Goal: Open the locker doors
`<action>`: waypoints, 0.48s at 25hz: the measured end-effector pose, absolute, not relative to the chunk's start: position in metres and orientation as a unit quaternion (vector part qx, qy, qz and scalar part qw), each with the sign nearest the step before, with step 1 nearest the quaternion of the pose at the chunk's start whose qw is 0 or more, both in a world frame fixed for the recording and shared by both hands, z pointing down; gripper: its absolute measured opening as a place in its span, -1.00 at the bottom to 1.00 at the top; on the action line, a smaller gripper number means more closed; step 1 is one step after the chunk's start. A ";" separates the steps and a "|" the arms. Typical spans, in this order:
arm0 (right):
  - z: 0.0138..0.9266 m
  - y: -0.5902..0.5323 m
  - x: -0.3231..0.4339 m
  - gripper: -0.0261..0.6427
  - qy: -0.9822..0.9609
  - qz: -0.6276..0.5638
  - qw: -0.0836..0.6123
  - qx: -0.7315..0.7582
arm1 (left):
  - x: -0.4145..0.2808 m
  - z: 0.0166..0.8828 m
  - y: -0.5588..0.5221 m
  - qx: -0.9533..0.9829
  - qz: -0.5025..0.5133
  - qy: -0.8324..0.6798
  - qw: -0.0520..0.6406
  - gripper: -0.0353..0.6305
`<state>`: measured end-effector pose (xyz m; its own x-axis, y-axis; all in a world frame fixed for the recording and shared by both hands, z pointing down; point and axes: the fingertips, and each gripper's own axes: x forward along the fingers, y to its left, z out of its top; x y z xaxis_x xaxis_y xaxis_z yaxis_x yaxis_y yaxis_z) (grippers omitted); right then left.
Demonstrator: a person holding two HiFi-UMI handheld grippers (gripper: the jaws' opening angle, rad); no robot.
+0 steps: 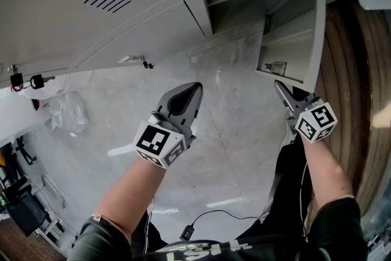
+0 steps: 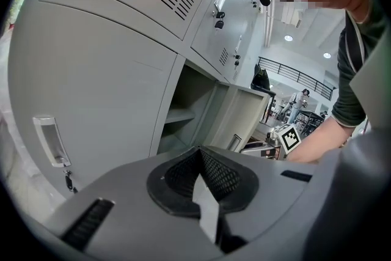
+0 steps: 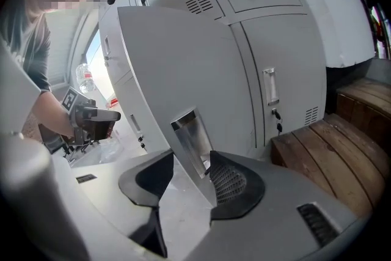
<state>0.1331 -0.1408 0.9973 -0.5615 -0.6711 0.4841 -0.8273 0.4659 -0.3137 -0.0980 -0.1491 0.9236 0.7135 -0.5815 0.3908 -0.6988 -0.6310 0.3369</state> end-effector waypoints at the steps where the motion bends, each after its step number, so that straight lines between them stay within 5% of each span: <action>1: 0.997 -0.138 0.140 -0.31 -0.842 0.263 0.148 0.447 | -0.098 0.925 -0.149 0.895 0.124 -0.357 0.238 -0.88; 12: 0.993 -0.126 0.186 -0.37 -0.845 0.227 0.182 0.449 | -0.085 0.927 -0.146 0.897 0.125 -0.350 0.240 -0.88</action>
<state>0.1856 -0.1265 0.9932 -0.5297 -0.6765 0.5116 -0.8418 0.4934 -0.2190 -0.0850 -0.1456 0.9268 0.7236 -0.5679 0.3922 -0.6879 -0.6392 0.3437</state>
